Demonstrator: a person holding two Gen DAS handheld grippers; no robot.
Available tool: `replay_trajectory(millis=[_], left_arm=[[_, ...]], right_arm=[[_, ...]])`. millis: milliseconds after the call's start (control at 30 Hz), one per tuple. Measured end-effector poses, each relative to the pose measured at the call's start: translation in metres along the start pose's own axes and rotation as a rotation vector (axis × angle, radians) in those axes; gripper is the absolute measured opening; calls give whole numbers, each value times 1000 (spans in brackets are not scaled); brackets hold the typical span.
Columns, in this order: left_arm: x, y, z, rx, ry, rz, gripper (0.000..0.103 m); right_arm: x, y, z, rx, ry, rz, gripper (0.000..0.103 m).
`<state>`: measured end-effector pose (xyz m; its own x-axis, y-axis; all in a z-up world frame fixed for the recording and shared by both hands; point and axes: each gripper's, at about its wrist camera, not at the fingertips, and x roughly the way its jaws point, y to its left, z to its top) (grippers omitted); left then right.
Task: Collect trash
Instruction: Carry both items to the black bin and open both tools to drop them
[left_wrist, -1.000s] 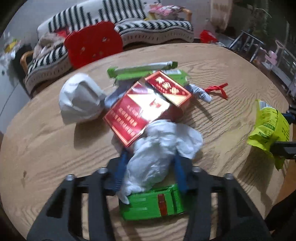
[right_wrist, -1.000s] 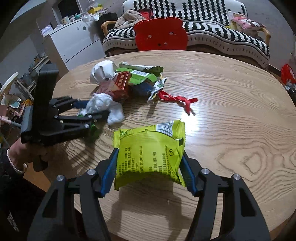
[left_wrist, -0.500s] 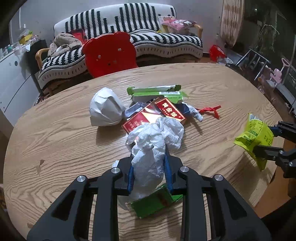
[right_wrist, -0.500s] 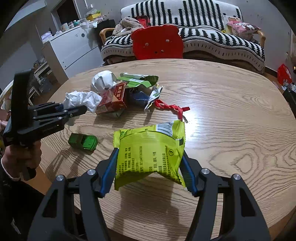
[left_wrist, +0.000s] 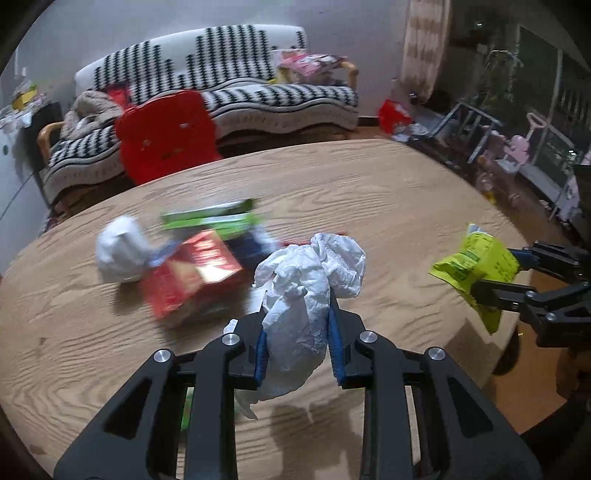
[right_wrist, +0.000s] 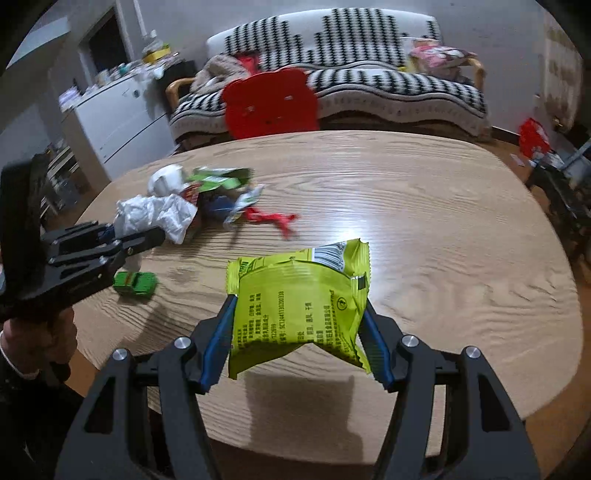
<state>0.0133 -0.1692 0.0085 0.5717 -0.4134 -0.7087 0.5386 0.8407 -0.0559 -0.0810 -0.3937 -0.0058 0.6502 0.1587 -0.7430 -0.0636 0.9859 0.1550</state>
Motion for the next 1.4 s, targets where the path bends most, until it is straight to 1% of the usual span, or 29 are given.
replay_trajectory(millis=[133,200,233,333,433,467,600,700,833,1033,1133,1300,1333,1367,1400], left_arm=[[4,-53,4,50,-18,-86,26],[7,-86,4,89,-23,-140,26],[10,-106,3,115,-20,-171,26],[17,-150,-2,164,-11,-233,26],[27,-195,-10,214,17,-317,26],[30,-213,-15,241,23,-340,26],[41,-260,-32,299,60,-416,26],[53,-292,-48,350,92,-443,26],[70,-320,-61,385,139,-461,26],[90,-335,-62,384,170,-470,26],[96,-337,-60,379,174,-465,26],[100,-345,-56,377,178,-482,26],[101,-347,-57,379,179,-489,29],[101,-348,-57,382,182,-495,39],[100,-349,-57,382,180,-497,44]], right_arm=[[-32,-42,-19,62,-25,-62,62],[-52,-68,-33,100,-36,-102,62],[-63,-81,-40,119,-41,-120,62],[-89,-116,-64,179,-54,-171,62],[-111,-150,-87,243,-59,-223,62],[-116,-160,-95,263,-58,-235,62],[-131,-200,-134,365,-35,-279,62],[-132,-223,-161,420,10,-302,62],[-127,-244,-183,481,52,-298,62],[-124,-245,-183,479,48,-301,62],[-122,-247,-181,484,39,-301,62],[-121,-254,-182,498,40,-305,64],[-121,-254,-181,502,38,-307,65],[-122,-255,-181,505,35,-304,69],[-123,-255,-180,505,29,-309,73]])
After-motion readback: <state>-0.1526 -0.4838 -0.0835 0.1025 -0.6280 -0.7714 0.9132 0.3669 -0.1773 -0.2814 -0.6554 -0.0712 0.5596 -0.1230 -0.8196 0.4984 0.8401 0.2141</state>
